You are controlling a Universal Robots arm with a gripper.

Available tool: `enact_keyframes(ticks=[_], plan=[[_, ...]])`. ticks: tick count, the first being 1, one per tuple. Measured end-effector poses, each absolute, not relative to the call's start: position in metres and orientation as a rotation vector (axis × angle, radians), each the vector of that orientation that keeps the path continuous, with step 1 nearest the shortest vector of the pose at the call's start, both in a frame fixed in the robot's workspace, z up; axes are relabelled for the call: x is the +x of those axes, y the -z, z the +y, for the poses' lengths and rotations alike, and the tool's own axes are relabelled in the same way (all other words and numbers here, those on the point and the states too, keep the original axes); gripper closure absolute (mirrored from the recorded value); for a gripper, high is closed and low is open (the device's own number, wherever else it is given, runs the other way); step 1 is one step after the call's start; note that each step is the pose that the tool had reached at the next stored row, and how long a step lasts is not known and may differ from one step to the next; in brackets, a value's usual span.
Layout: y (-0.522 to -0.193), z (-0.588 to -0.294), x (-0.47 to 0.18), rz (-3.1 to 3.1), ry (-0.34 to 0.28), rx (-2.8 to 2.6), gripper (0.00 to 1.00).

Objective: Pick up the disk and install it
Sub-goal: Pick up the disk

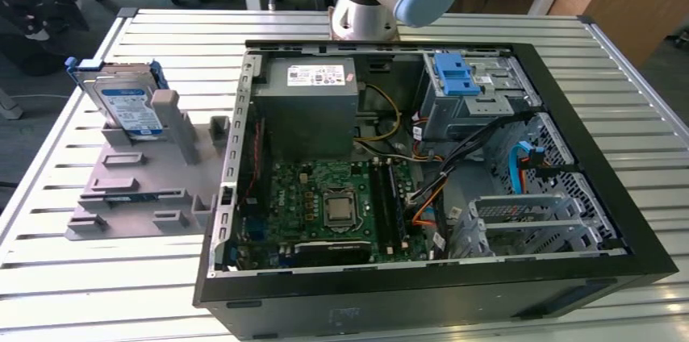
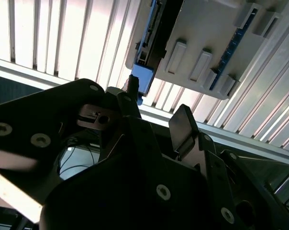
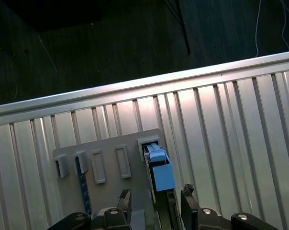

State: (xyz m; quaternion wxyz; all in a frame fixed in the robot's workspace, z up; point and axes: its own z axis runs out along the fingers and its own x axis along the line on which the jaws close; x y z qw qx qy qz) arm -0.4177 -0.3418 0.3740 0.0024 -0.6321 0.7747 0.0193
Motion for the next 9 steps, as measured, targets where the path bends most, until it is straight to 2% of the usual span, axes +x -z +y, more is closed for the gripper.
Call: enact_keyframes(ticks=[9], plan=[[-0.3657,-0.3399,-0.4195,2.393,-0.057,-2.023,0.47]])
